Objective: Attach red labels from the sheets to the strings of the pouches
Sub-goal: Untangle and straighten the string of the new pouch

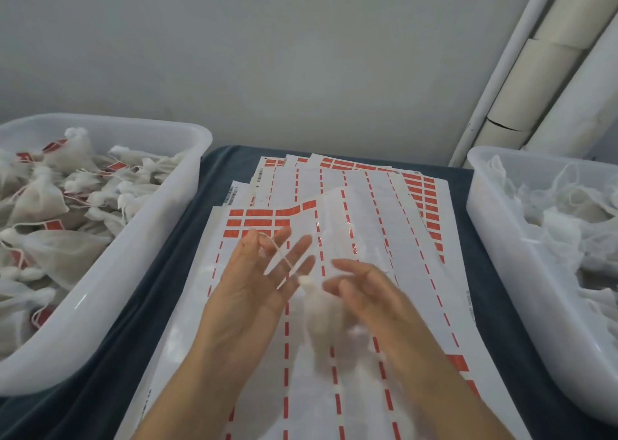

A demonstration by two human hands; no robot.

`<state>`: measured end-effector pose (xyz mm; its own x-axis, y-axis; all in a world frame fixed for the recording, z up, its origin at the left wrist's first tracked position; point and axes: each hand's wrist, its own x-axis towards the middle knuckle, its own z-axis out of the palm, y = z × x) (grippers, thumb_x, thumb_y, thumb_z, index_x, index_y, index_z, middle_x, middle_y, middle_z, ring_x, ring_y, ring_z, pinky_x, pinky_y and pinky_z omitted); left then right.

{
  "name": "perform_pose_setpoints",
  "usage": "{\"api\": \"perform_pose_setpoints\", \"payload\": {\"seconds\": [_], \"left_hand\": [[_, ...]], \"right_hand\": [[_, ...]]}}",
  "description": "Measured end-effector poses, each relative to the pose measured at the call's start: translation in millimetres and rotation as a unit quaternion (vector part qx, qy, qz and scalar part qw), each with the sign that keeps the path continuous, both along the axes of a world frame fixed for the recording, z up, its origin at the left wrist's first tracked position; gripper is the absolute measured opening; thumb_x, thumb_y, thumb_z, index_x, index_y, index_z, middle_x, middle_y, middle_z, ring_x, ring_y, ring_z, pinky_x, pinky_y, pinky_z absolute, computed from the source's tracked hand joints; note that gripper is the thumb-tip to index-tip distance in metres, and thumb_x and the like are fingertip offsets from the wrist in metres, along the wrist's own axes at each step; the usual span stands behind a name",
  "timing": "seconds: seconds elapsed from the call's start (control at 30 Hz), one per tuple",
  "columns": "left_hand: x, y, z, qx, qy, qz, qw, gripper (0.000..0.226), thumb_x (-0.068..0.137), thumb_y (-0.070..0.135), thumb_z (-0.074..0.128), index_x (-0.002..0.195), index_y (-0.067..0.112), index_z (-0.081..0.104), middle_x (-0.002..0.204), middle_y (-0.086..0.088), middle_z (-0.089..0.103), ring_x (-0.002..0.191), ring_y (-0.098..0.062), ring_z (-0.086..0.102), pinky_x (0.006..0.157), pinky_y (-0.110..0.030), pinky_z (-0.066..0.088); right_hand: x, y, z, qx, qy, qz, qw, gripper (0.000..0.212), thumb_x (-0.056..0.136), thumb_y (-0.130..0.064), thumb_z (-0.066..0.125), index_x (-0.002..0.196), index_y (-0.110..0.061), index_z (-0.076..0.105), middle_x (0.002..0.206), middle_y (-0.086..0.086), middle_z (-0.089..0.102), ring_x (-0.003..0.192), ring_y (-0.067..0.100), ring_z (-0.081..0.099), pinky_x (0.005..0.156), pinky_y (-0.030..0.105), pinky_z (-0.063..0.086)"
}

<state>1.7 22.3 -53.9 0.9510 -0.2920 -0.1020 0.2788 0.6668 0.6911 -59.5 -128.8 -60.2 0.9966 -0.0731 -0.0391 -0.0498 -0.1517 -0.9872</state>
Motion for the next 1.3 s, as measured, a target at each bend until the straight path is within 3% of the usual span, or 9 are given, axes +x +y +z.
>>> {"api": "perform_pose_setpoints", "payload": {"seconds": [0.1, 0.2, 0.33, 0.43, 0.63, 0.83, 0.97, 1.13, 1.3], "left_hand": [[-0.9, 3.7, 9.3, 0.046, -0.040, 0.070, 0.996, 0.024, 0.078, 0.036, 0.055, 0.067, 0.019, 0.068, 0.059, 0.001, 0.060, 0.048, -0.007, 0.055, 0.058, -0.025, 0.054], [3.0, 6.3, 18.2, 0.198, -0.125, 0.151, 0.960, 0.031, 0.069, 0.051, 0.057, 0.079, 0.026, 0.074, 0.056, 0.013, 0.056, 0.049, -0.004, 0.052, 0.052, -0.010, 0.045], [41.2, 0.9, 6.7, 0.477, -0.198, 0.185, 0.836, 0.023, 0.083, 0.039, 0.058, 0.103, 0.034, 0.066, 0.084, 0.021, 0.063, 0.077, -0.003, 0.060, 0.062, -0.005, 0.042], [65.7, -6.7, -14.8, 0.600, -0.188, 0.158, 0.761, 0.032, 0.088, 0.023, 0.060, 0.120, 0.027, 0.060, 0.089, 0.016, 0.054, 0.074, -0.005, 0.051, 0.065, -0.004, 0.036], [71.2, -3.9, -32.0, 0.585, -0.154, 0.169, 0.779, 0.029, 0.091, 0.018, 0.056, 0.119, 0.024, 0.061, 0.121, 0.004, 0.058, 0.089, -0.005, 0.050, 0.090, -0.022, 0.040], [68.5, -0.9, -31.2, 0.570, -0.157, 0.165, 0.789, 0.025, 0.089, 0.024, 0.058, 0.114, 0.028, 0.059, 0.116, 0.010, 0.058, 0.082, -0.004, 0.052, 0.084, -0.016, 0.045], [68.1, -3.3, -31.8, 0.555, -0.153, 0.161, 0.802, 0.027, 0.087, 0.029, 0.060, 0.113, 0.033, 0.056, 0.110, 0.023, 0.046, 0.078, 0.008, 0.049, 0.061, 0.007, 0.032], [68.3, -4.6, -29.0, 0.513, -0.192, 0.169, 0.819, 0.032, 0.083, 0.032, 0.062, 0.110, 0.042, 0.049, 0.121, 0.018, 0.051, 0.093, 0.004, 0.048, 0.089, -0.016, 0.038], [69.9, -3.8, -32.7, 0.534, -0.223, 0.174, 0.797, 0.031, 0.081, 0.037, 0.060, 0.108, 0.045, 0.049, 0.125, 0.012, 0.054, 0.097, -0.002, 0.050, 0.096, -0.026, 0.046]], "right_hand": [[9.0, -25.4, -2.0, -0.117, -0.015, -0.184, 0.976, 0.039, 0.071, -0.064, 0.054, 0.108, -0.058, 0.044, 0.123, -0.037, 0.043, 0.112, -0.004, 0.046, 0.095, 0.024, 0.043], [18.5, -34.8, -7.2, -0.174, 0.055, -0.206, 0.961, 0.064, 0.066, -0.066, 0.054, 0.123, -0.055, 0.026, 0.142, -0.017, 0.036, 0.127, 0.013, 0.041, 0.105, 0.047, 0.039], [38.3, -29.7, -14.6, -0.249, 0.107, -0.166, 0.948, 0.087, 0.070, -0.063, 0.060, 0.140, -0.043, 0.013, 0.152, -0.009, 0.024, 0.137, 0.020, 0.030, 0.109, 0.046, 0.030], [66.5, -29.0, -6.4, -0.383, 0.101, -0.178, 0.901, 0.099, 0.070, -0.069, 0.056, 0.145, -0.036, 0.001, 0.157, -0.006, 0.004, 0.144, 0.024, 0.011, 0.114, 0.047, 0.017], [143.1, -6.8, 4.4, -0.556, -0.048, -0.057, 0.828, 0.082, 0.081, -0.063, 0.051, 0.147, -0.033, 0.013, 0.158, -0.005, 0.008, 0.145, 0.022, 0.005, 0.115, 0.042, 0.006], [205.8, 3.9, 13.2, -0.610, 0.087, 0.081, 0.784, 0.076, 0.077, -0.063, 0.059, 0.139, -0.027, 0.036, 0.144, 0.000, 0.042, 0.129, 0.026, 0.040, 0.103, 0.043, 0.032], [223.8, -4.7, 38.9, -0.502, 0.164, 0.148, 0.837, 0.053, 0.072, -0.055, 0.070, 0.115, -0.027, 0.059, 0.120, -0.003, 0.061, 0.098, 0.016, 0.062, 0.069, 0.022, 0.046], [218.0, -24.3, 65.9, -0.297, 0.192, 0.260, 0.898, 0.028, 0.077, -0.033, 0.074, 0.103, -0.029, 0.065, 0.108, -0.006, 0.069, 0.091, 0.013, 0.068, 0.076, 0.022, 0.055], [205.1, -59.4, 98.4, -0.434, 0.179, 0.249, 0.847, 0.027, 0.075, -0.031, 0.075, 0.096, -0.032, 0.059, 0.101, -0.015, 0.064, 0.092, 0.006, 0.060, 0.077, 0.018, 0.042]]}}
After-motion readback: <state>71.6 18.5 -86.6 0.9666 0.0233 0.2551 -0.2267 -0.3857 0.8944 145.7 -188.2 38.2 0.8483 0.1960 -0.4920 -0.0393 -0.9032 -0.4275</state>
